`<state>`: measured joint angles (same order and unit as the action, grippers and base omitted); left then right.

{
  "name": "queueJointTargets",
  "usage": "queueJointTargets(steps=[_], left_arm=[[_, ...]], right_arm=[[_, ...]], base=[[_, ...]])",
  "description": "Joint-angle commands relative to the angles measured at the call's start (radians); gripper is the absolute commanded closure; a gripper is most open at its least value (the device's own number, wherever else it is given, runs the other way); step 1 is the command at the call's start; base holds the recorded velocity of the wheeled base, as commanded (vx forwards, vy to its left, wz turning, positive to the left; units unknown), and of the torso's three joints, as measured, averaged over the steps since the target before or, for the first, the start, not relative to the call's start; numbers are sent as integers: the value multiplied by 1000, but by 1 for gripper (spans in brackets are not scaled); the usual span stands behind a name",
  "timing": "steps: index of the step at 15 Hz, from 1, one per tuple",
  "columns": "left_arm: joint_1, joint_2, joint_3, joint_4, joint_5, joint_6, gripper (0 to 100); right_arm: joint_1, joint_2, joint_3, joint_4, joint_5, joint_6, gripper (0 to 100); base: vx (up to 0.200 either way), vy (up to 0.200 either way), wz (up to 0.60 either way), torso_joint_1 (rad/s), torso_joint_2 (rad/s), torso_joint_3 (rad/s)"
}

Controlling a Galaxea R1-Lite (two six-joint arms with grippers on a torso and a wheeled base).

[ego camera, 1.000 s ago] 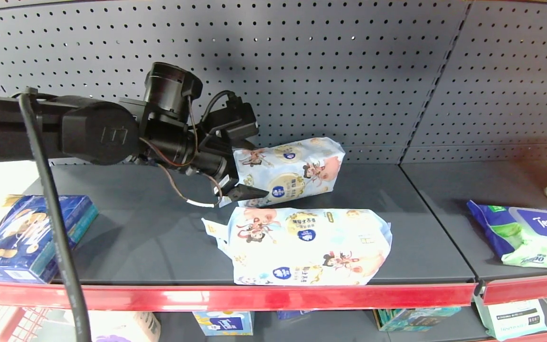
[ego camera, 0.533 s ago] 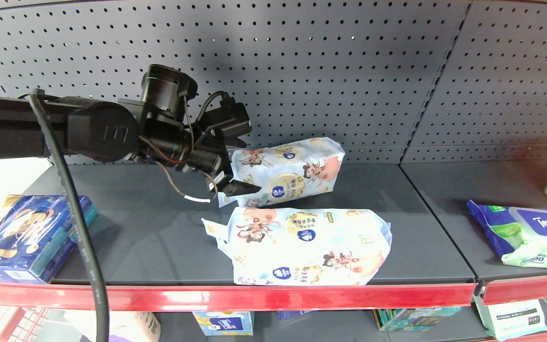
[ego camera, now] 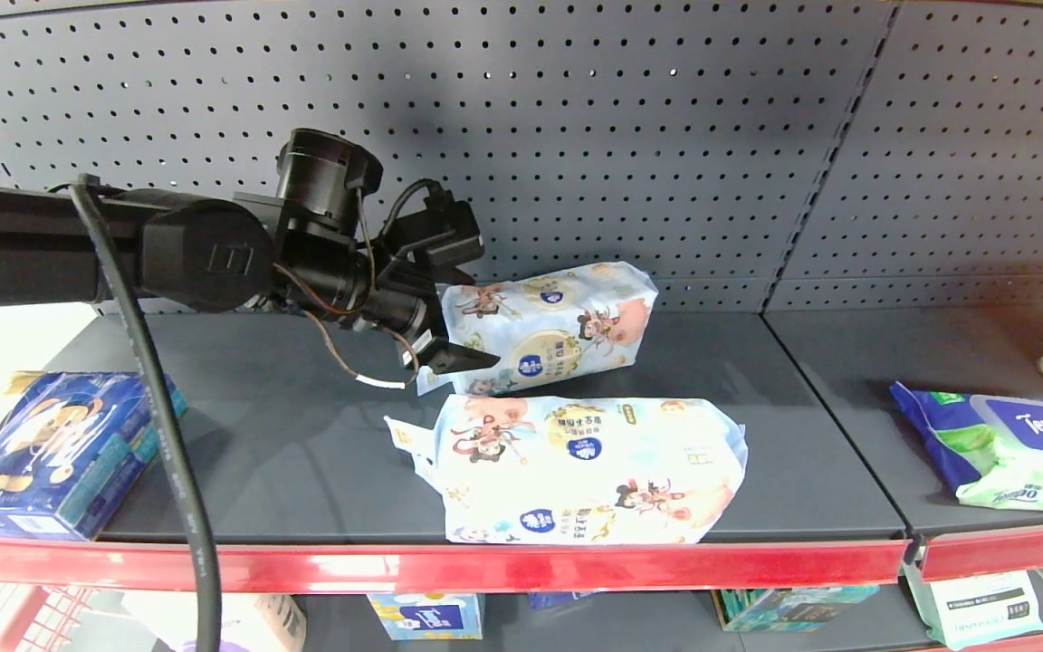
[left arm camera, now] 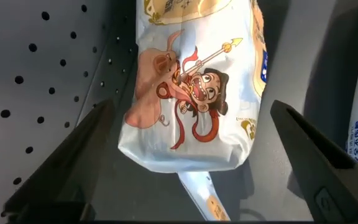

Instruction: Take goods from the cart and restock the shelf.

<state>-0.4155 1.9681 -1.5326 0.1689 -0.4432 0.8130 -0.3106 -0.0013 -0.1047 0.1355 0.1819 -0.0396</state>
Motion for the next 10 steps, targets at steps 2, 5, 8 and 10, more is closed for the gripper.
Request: queueJointTargets(steps=[2,5,8,10], left_arm=[[0,3,2,0,0,2,100],[-2,3,6,1,0,9,100],[3,2,9,4,-3,49,100],[1,3,6,4,-6,61,100]], right_arm=[[1,1,2,-1,1,0,0],[1,1,3,-1,1,0,0],[-1,1,17,-13,1,0,0],[1,1,43,-56,-1,0,0]], base=[[0,0,0,0,0,0],[0,0,0,0,0,0],[0,0,0,0,0,0],[0,0,0,0,0,0]])
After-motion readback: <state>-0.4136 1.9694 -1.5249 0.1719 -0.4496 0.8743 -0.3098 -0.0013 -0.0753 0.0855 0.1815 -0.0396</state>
